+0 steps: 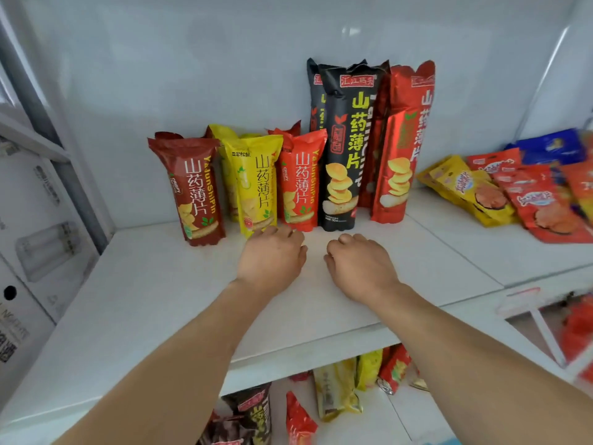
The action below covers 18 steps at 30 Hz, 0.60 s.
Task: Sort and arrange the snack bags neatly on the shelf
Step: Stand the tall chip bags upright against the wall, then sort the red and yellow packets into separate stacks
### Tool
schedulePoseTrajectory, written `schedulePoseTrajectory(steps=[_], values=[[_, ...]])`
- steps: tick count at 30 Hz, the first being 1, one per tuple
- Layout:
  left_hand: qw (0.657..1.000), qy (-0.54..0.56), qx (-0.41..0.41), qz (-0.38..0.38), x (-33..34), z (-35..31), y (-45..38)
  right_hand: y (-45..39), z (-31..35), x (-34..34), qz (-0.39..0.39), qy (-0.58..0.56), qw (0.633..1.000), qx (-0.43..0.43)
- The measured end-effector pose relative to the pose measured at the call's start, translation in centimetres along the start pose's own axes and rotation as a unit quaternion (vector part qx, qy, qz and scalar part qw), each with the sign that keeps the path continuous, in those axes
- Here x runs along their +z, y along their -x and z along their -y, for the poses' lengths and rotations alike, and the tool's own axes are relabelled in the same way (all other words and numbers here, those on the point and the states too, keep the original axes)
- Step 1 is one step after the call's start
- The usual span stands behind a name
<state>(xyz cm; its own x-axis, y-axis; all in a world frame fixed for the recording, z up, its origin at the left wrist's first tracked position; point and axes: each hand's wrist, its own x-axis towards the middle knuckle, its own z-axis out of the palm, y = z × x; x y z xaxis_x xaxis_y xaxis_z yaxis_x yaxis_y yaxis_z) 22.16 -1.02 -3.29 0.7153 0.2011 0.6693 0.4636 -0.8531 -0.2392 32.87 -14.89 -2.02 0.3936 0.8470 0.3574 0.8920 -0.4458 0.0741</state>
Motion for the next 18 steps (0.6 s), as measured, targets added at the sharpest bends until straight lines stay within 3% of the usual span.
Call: schedulePoseTrajectory(steps=[9,18], values=[[0.999,0.042,0.031,-0.003,0.9,-15.3,-6.3,6.7,-15.7,-2.5,-0.039,0.040,0.998,0.038],[0.995,0.093,0.023,0.017,3.3,-24.6,-11.8,8.3,-27.2,-2.1,-0.078,0.035,0.992,0.091]])
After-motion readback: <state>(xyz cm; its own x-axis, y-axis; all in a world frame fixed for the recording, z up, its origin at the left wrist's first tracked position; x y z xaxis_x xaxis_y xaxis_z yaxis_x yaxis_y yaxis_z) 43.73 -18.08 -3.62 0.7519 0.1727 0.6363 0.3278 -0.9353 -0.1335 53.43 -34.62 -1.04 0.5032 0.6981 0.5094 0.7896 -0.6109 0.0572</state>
